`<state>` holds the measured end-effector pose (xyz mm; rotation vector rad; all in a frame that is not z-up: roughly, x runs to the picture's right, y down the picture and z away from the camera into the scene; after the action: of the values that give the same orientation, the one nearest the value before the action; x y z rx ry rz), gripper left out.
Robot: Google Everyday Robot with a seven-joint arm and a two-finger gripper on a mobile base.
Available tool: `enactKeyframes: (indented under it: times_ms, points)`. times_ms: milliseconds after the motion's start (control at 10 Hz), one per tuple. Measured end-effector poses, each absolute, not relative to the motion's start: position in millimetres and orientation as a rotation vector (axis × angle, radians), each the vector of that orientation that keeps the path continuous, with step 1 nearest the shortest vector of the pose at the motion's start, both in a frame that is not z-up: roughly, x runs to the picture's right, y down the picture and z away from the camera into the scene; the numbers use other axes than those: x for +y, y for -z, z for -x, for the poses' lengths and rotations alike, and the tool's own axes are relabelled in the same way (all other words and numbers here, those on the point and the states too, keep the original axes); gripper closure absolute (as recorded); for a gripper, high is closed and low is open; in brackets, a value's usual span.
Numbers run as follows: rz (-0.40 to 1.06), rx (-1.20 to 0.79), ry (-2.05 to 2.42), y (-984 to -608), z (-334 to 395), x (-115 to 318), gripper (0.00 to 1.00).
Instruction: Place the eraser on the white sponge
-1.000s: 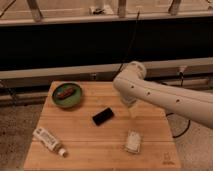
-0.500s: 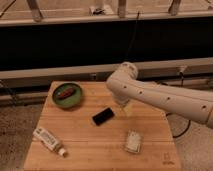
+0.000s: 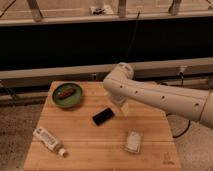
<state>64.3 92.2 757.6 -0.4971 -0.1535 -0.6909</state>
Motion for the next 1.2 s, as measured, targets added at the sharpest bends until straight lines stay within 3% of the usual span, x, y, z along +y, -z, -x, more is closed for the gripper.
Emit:
enactKeyframes:
  times_ms: [1200]
  points:
    - [0.527,-0.317,0.844,-793,-35,117,0.2]
